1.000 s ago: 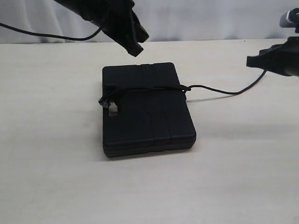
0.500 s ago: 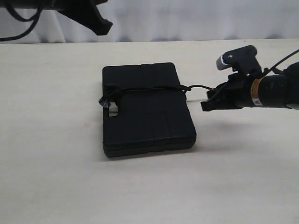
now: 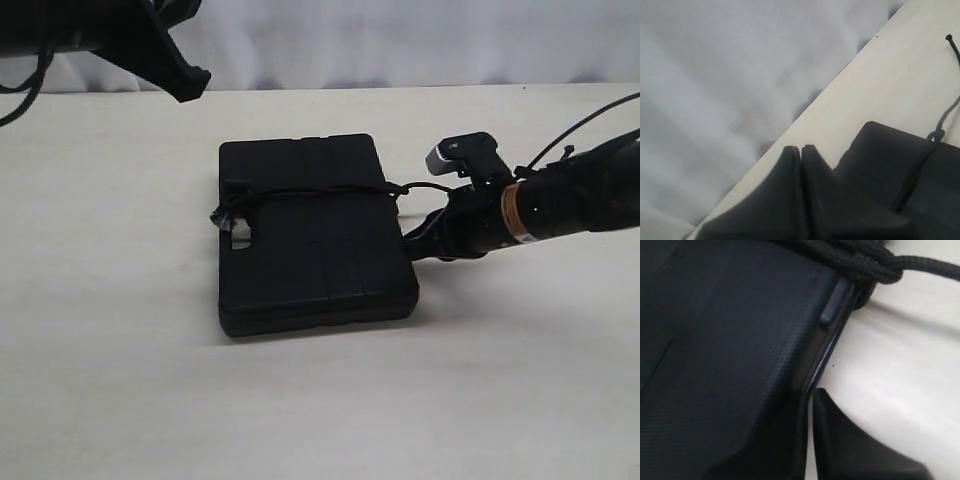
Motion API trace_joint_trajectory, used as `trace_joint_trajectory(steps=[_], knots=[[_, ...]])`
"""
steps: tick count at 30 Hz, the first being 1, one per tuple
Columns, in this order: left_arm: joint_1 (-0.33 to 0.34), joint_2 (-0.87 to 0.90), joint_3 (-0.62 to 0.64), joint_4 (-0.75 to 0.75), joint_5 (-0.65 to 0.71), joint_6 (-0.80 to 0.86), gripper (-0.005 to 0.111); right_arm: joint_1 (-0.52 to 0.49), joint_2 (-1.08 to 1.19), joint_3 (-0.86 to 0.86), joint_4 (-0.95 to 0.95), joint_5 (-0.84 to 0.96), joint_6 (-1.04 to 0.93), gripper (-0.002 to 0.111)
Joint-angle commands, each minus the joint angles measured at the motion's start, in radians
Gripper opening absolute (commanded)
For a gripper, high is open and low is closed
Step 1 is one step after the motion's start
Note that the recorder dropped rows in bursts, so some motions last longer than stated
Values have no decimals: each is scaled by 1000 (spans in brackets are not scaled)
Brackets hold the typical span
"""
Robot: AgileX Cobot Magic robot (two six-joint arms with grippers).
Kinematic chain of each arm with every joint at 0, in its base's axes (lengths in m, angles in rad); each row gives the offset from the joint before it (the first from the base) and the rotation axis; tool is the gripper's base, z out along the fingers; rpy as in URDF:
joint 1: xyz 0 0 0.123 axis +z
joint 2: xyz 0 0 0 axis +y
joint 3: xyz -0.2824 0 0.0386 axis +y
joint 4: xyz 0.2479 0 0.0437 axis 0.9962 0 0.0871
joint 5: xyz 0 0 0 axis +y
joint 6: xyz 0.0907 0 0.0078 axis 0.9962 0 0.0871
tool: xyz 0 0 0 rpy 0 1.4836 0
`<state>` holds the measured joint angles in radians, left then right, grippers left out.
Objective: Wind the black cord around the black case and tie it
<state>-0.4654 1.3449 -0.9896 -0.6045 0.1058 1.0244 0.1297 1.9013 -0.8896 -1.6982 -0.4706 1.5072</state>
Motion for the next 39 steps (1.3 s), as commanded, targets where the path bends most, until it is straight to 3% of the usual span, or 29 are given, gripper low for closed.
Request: trace_joint_trajectory(steps=[1,14,19,27,32,39], knots=[[2,-6,4,-10,-19,-4,0,1,64,-45,-8,-133,4,4],[2,-6,37,-9,-54,22,0,37,29,-75,13,-239,-57,4],[2,-37,69,-29,-106,18,0,37,-165,-18,22,-173,-57,4],[0,-192,69,-42,-41,-83,0,37,-538,166,194,96,-119,4],[0,-314,74,-77,18,-118,0,37,-761,267,381,106,-265,4],[0,-508,181,-146,-37,-116,0,37,-1037,382,464,193,-326,4]])
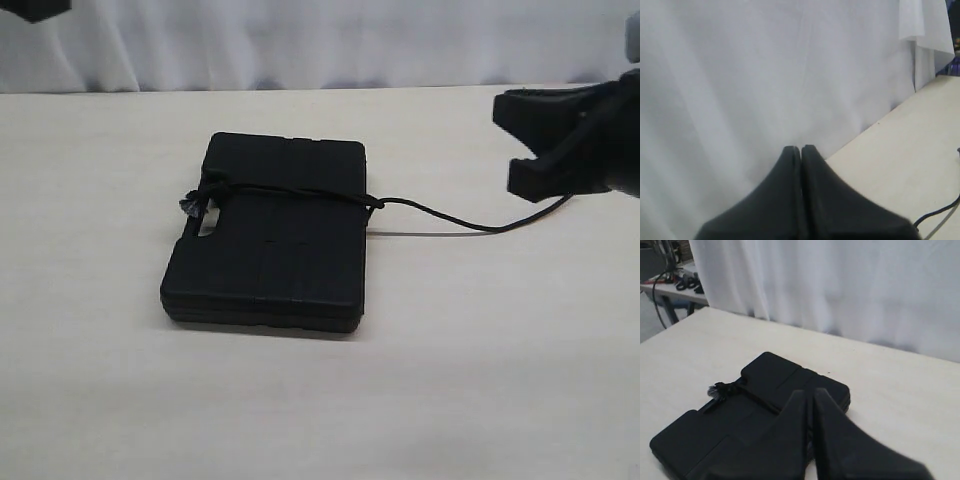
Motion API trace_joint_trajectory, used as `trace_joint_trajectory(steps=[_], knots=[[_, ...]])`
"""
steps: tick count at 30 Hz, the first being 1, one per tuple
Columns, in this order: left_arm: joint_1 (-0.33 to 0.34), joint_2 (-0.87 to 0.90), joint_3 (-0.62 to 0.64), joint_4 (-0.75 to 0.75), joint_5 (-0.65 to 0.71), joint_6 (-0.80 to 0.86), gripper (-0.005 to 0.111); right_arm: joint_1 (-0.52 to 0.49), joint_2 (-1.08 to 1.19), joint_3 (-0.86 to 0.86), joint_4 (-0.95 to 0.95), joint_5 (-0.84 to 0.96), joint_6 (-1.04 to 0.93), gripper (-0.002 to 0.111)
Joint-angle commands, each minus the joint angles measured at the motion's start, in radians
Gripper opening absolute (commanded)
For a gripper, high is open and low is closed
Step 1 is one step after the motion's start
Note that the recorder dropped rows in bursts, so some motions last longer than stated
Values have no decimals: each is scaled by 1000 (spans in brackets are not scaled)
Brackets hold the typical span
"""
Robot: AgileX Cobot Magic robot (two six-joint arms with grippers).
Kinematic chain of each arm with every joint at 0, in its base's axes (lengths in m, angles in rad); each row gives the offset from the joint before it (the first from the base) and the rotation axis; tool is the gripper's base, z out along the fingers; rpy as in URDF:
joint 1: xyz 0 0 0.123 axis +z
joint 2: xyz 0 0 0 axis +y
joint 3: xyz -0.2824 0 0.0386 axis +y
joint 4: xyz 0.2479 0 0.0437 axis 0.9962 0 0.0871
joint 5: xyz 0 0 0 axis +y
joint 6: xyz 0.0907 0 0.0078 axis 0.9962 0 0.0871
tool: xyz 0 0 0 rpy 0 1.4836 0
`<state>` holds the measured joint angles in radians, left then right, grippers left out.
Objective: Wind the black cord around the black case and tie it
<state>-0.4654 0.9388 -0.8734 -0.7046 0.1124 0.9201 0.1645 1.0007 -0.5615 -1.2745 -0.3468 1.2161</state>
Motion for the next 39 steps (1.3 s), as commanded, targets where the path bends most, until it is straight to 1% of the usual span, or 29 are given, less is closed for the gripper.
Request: trace_joint_trajectory(steps=[1,5,10,13,14,18,21,24,39], knots=[[0,-135,89,-54,-57,-12,0,2,-178,65,48,84,-34,4],[0,-258,173,-78,-112,-30,0,2,-317,106,118,114,-34,4],[0,-401,240,-98,-90,-38,0,2,-459,144,160,105,-25,4],[0,-481,262,-99,-52,-38,0,2,-527,169,160,105,-23,4],[0,-534,271,-99,-26,-38,0,2,-570,187,160,105,-23,4],[0,-623,274,-102,48,-38,0,2,-635,226,160,105,-19,4],[0,-689,274,-105,131,-38,0,2,-677,249,160,110,-16,4],[0,-710,274,-99,151,-38,0,2,-682,249,160,109,-16,4],[0,-719,274,-99,151,-36,0,2,-682,249,160,109,-16,4]])
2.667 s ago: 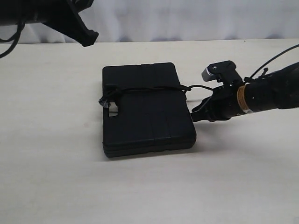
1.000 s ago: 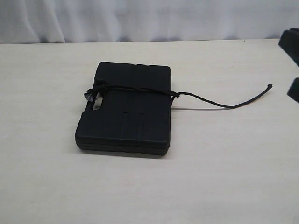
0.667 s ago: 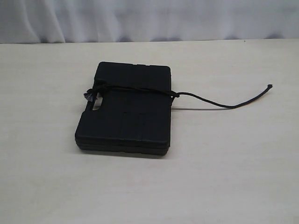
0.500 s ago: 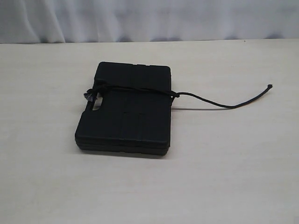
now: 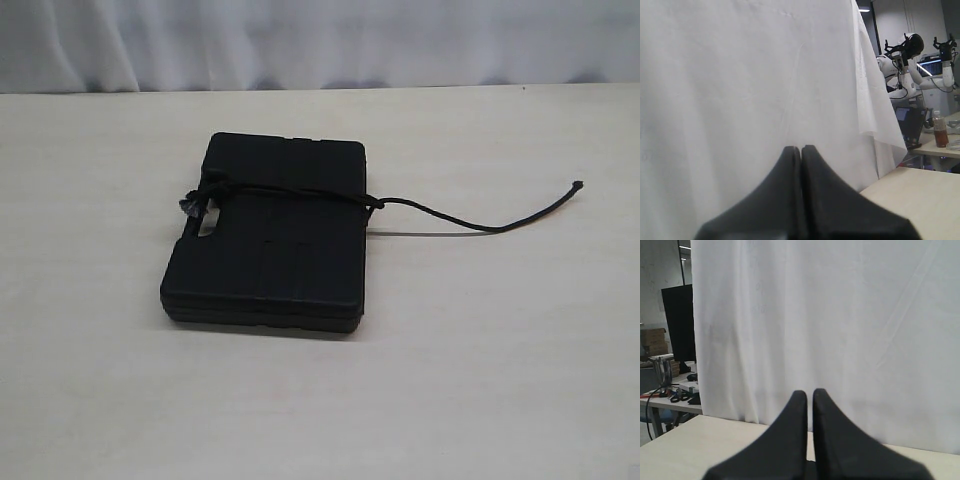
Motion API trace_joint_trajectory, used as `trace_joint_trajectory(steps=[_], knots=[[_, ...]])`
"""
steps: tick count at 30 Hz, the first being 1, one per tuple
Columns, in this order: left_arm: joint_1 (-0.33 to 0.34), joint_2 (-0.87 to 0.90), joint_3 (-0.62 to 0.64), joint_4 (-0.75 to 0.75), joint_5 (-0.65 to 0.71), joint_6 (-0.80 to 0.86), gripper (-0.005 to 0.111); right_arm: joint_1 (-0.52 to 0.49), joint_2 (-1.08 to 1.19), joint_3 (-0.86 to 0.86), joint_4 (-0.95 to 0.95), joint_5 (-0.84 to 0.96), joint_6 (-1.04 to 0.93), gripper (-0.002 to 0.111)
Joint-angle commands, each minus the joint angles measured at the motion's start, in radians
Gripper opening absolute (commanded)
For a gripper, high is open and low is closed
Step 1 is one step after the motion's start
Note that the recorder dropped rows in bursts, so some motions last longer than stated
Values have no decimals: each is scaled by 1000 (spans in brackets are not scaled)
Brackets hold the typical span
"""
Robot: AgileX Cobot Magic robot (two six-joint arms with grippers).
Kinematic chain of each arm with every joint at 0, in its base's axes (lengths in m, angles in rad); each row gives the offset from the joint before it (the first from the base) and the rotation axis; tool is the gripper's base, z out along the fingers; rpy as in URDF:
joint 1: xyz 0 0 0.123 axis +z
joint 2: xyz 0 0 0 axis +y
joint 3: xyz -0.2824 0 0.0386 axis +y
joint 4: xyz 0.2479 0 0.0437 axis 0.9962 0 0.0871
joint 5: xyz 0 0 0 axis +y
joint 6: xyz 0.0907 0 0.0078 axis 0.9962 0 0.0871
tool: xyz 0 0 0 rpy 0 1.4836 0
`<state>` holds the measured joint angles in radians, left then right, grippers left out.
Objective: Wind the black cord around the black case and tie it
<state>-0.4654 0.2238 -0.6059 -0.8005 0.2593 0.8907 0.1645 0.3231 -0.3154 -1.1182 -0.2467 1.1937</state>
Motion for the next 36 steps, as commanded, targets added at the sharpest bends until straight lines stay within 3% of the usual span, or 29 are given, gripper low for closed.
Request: trace_joint_trajectory(steps=[1,6,8,11,13,15,18,23,25,31,36], knots=[[0,-4,7,-3,4,-6,0,2,-5,3,3,9,6,4],[0,-4,7,4,-8,1,0,2,-5,3,3,9,6,4],[0,-23,11,117,-3,-64,0,2,-5,3,3,9,6,4],[2,-80,54,579,-11,-540,0,2,-5,3,3,9,6,4],[2,-113,94,800,-37,-786,0,2,-5,3,3,12,6,4],[4,-128,121,895,-54,-865,0,2,-5,3,3,12,6,4],[72,-156,162,887,-63,-871,0,2,-5,3,3,12,6,4],[286,-173,186,840,-58,-891,0,2,-5,3,3,12,6,4],[328,-173,186,844,-56,-936,0,2,-5,3,3,12,6,4],[406,-173,197,844,-58,-949,0,2,-5,3,3,12,6,4],[412,-194,266,878,-87,-951,0,2,-5,3,3,12,6,4]])
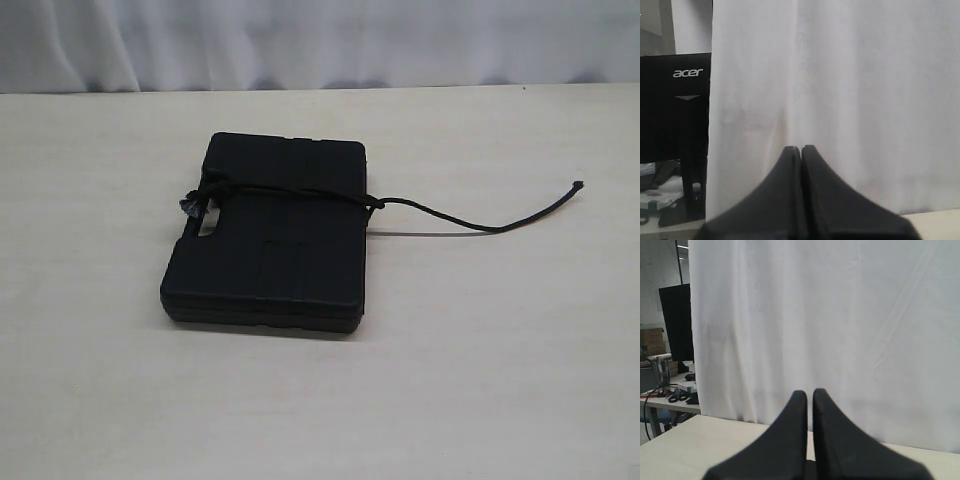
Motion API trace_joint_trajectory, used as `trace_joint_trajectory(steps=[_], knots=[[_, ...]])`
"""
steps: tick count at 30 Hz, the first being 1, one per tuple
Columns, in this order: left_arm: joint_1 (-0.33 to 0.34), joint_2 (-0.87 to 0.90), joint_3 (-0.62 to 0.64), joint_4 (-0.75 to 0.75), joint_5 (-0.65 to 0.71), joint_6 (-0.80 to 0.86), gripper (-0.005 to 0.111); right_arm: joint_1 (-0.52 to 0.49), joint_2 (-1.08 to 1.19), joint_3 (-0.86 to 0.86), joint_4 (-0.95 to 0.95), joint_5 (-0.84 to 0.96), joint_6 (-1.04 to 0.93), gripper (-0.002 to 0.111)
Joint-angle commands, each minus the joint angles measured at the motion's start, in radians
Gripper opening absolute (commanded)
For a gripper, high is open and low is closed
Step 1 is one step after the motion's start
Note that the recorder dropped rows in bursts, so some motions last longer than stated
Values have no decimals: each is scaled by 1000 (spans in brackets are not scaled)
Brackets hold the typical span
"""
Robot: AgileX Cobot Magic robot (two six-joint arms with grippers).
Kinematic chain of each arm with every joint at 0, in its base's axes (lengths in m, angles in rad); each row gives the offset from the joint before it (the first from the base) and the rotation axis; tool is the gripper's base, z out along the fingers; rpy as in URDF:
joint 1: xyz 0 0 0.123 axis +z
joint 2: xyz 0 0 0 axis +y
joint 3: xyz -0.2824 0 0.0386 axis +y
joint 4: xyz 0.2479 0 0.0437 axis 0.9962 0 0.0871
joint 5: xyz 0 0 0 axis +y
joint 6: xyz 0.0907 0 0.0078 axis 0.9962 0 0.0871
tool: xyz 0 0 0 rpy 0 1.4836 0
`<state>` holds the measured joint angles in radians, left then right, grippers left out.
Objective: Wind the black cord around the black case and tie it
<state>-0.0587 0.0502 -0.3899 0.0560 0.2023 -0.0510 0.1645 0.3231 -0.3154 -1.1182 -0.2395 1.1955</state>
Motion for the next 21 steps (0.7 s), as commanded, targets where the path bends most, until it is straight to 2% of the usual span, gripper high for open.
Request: trace_joint_trajectory(steps=[1,6,15,21], knots=[[6,-30,64,37,-33,-10,0,2,-5,3,3,4,4,4],[6,-50,139,40,-111,-10,0,2,-5,3,3,4,4,4],[6,-50,304,70,-337,-7,0,2,-5,3,3,4,4,4],[6,-50,383,89,-369,-7,0,2,-5,3,3,4,4,4]])
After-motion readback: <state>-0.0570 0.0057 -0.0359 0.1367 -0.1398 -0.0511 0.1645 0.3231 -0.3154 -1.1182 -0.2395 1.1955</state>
